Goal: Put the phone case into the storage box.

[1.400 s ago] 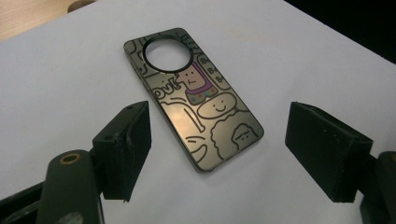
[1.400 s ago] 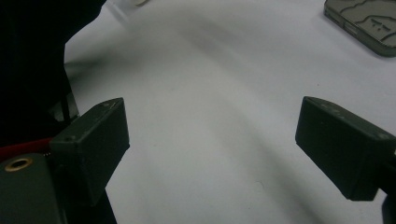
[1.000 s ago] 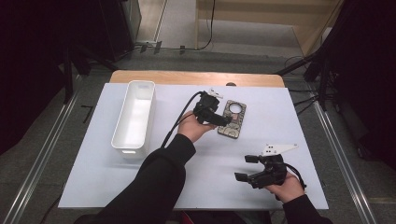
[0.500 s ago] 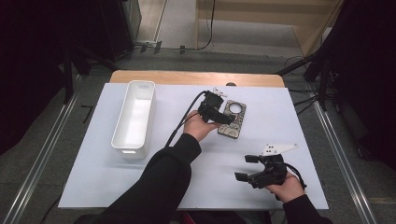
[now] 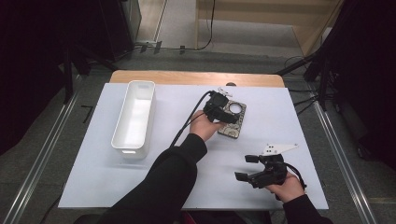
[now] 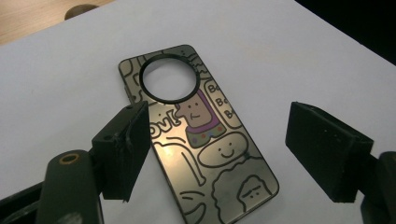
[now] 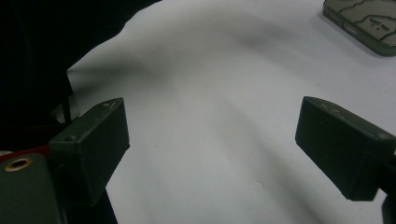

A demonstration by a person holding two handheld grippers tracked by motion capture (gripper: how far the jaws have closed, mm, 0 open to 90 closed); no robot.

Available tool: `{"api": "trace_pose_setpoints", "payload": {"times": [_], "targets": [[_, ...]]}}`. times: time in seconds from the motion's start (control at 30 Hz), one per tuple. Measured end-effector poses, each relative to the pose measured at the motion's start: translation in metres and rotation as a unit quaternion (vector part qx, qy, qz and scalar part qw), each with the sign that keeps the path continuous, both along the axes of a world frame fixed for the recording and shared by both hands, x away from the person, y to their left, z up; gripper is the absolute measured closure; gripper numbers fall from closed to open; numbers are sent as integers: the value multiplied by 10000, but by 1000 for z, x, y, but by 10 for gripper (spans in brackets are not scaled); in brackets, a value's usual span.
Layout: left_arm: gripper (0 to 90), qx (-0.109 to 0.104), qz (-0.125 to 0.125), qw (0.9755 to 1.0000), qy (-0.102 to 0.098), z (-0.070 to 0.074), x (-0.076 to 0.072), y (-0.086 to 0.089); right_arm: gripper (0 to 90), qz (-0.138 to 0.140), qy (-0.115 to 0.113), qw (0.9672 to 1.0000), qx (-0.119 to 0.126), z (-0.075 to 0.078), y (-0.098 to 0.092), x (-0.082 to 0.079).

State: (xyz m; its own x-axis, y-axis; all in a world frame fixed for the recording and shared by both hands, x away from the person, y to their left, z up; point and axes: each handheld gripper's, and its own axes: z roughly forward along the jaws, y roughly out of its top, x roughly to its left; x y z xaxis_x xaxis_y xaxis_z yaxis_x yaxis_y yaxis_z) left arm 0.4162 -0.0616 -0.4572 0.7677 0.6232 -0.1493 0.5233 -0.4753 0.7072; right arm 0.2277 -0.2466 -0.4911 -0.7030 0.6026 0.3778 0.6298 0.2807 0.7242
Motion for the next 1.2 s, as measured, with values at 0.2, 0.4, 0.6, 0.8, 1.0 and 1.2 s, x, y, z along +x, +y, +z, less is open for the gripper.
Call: {"api": "trace_pose_setpoints", "payload": {"times": [0.2,0.4,0.6,0.8,1.0,1.2], "targets": [[216,-87,69,9999,72,-4,0,-5,88,-1,-9,10000,5,0,0,0],[215,-129,99,9999,55,-5,-1,-11,88,9,-5,10000,7,0,0,0],[157,-189,59,9998,50,-8,0,-16,88,5,-10,10000,11,0,-1,0],[42,-142,110,9998,119,-12,1,-20,88,3,-8,10000,20,0,-1,0],[0,-62,109,9998,133,-15,1,-23,88,4,-6,10000,23,0,-1,0],[0,2,158,9998,109,-17,1,-26,88,4,-13,10000,25,0,-1,0]]}}
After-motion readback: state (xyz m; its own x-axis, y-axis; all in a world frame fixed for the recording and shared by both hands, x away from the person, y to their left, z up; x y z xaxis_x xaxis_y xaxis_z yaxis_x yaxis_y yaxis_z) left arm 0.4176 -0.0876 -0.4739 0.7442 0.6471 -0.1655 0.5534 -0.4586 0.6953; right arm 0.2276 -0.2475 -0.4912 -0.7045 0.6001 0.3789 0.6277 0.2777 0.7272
